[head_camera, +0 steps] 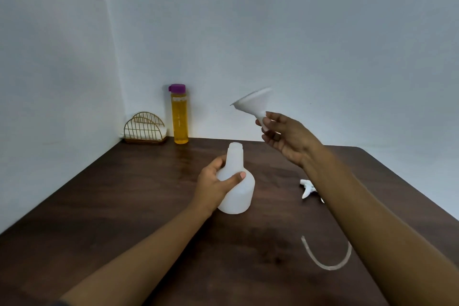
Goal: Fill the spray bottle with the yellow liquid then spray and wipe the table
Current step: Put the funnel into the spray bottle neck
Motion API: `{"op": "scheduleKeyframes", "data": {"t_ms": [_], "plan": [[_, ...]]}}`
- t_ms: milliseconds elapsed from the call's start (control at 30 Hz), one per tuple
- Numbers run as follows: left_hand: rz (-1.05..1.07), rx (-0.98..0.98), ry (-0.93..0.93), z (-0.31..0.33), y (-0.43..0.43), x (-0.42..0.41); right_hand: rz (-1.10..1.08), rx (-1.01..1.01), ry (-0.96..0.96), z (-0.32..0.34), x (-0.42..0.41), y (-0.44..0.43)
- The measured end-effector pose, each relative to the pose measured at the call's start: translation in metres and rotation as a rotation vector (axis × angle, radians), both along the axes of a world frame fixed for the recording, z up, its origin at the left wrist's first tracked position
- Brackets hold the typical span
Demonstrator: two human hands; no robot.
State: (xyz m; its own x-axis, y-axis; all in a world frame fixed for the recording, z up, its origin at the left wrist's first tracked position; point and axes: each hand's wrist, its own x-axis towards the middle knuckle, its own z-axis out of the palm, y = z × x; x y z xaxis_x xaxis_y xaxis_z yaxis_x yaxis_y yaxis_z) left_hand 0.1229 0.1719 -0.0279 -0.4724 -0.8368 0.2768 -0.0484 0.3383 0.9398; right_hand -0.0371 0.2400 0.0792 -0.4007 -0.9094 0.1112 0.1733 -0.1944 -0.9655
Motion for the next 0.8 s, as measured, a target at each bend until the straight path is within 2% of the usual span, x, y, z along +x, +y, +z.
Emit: {"op": "scheduleKeyframes", "data": {"t_ms": [167,700,800], "plan": [[-0.068,0.01,0.014,-0.005,0.008,-0.009,0.061,-0.027,0.016,-0.02,0.003,0.017],[-0.102,0.015,0.048,-0.009,0.009,-0.007,0.025,-0.079,0.385,-0.028,0.024,0.009],[-0.105,0.011,0.051,-0.01,0.008,-0.007,0.04,-0.057,0.384,-0.032,0.025,0.009]]}}
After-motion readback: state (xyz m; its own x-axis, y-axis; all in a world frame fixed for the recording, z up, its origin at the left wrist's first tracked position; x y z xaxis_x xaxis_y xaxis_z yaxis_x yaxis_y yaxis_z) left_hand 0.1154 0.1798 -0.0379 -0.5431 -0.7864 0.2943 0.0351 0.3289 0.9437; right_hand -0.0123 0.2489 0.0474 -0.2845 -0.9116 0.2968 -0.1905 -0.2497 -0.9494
